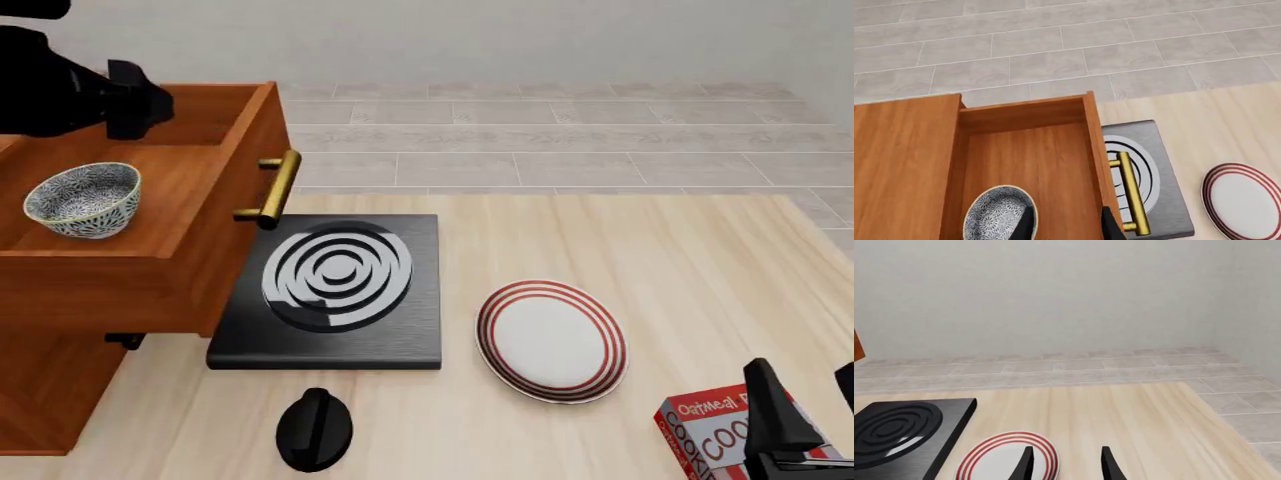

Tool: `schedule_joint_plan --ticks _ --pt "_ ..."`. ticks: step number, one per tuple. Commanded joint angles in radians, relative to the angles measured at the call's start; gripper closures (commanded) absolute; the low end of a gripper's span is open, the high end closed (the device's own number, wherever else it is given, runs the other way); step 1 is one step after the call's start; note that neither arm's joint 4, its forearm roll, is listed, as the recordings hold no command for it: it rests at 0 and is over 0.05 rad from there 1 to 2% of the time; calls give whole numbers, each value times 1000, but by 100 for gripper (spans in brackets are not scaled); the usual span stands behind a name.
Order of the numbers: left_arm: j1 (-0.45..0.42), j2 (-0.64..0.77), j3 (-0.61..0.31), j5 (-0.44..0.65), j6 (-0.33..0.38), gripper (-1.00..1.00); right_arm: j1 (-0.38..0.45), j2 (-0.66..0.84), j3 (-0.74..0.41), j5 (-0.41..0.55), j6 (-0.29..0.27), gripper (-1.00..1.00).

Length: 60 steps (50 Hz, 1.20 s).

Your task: Pick the akita bowl in the top layer of the wooden cabinet and place it on the plate.

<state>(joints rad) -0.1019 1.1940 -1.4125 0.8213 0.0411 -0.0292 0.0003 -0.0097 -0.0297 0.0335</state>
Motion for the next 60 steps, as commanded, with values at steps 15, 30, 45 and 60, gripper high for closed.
schedule_joint_plan --ticks 15,30,45,60 --pt "88 29 1 31 45 -100 3 0 -4 4 -7 -100" --pt "160 51 25 39 96 -100 3 0 -3 2 -7 -100" --pt "189 82 42 34 105 -100 2 0 -2 2 -5 -100" --pt "178 91 74 23 85 -100 0 0 -2 1 -4 -100"
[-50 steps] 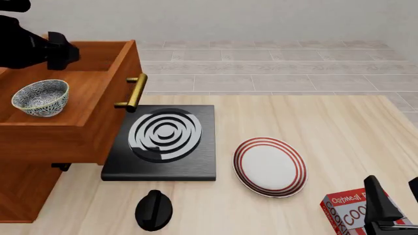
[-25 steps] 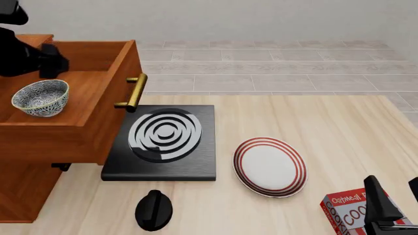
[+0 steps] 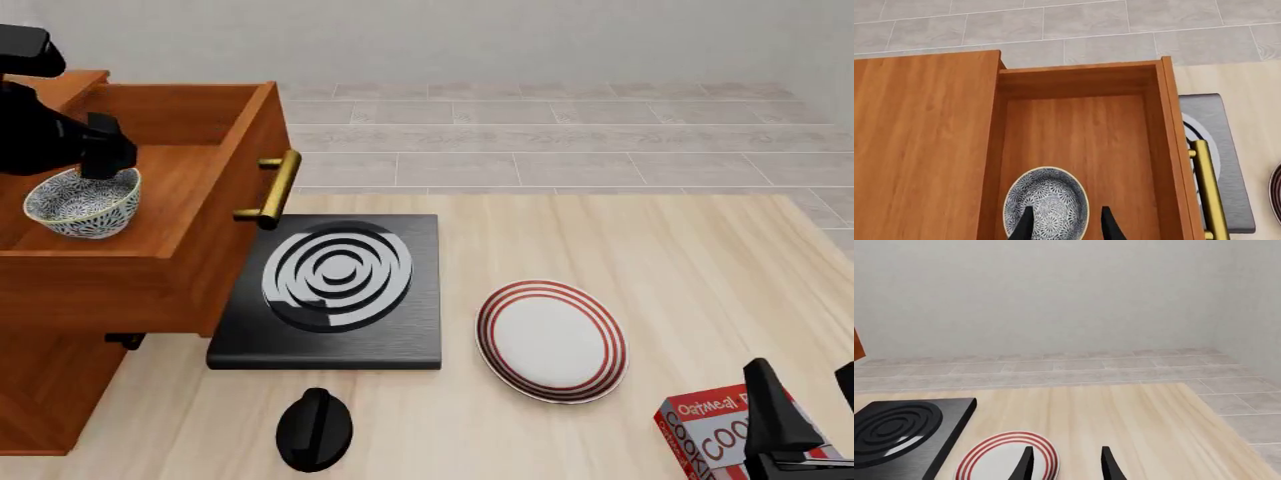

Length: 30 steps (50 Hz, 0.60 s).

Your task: Pick the akita bowl in the top layer of the wooden cabinet and place it on the plate.

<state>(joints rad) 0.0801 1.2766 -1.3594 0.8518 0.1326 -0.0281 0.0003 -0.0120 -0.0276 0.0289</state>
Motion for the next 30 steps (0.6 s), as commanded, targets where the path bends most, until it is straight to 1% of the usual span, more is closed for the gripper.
schedule_joint_plan --ticks 1,16,30 --pt "-4 9 22 -8 -10 -100 -1 0 1 -1 1 -100" --pt "-19 27 50 -27 -35 -100 -3 0 1 -2 3 -100" --pt "-18 36 95 -61 -23 -100 -6 0 1 -1 4 -100"
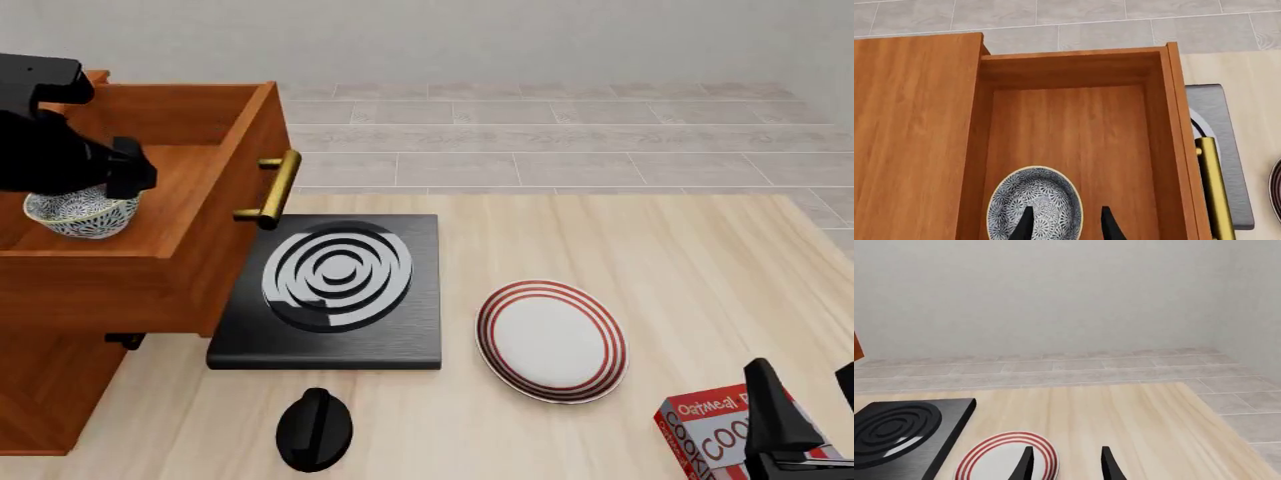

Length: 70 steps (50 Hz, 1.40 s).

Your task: Pick the akita bowl in the top layer of the wooden cabinet and place it on the plate.

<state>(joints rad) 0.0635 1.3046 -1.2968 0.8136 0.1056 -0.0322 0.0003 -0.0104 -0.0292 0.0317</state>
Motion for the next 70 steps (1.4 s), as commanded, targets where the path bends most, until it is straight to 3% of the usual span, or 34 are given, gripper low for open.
schedule_joint_plan --ticks 1,70 --pt "-2 8 35 -25 4 -100 -2 0 -1 2 1 -100" --pt "-19 9 103 -78 4 -100 1 0 0 6 -1 -100"
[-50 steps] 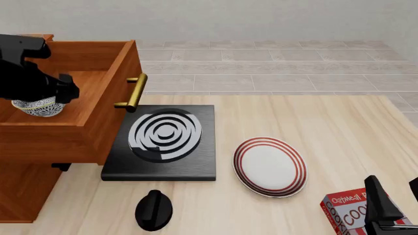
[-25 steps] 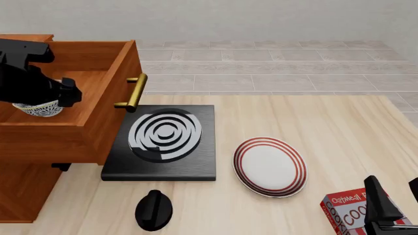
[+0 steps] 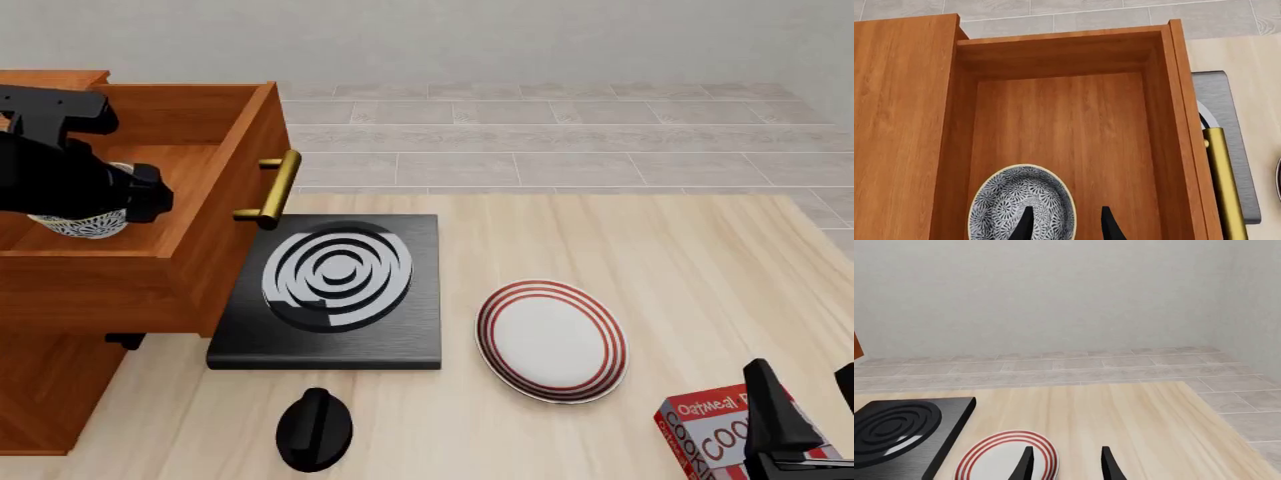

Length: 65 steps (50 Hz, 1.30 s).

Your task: Pick the akita bowl in the top layer of the wooden cabinet and place it on the plate.

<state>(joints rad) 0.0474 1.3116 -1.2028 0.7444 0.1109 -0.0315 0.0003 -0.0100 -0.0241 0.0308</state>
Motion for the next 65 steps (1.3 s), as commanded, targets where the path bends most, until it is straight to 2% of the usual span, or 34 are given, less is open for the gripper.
schedule_joint_plan --ticks 1,14,25,26,47,65 --pt "-4 3 9 -9 -3 -100 0 0 0 1 0 -100" --pt "-26 6 18 -18 -15 -100 -1 0 1 0 0 -100" --pt "-19 0 21 -25 3 -100 -2 0 1 -1 1 -100" --pt "-19 0 22 -25 4 100 -2 0 1 -1 1 -100" --pt "-22 -5 24 -29 20 100 -3 0 1 -2 4 -100" --pt "-40 -10 -30 -9 15 100 -4 0 0 -2 4 -100"
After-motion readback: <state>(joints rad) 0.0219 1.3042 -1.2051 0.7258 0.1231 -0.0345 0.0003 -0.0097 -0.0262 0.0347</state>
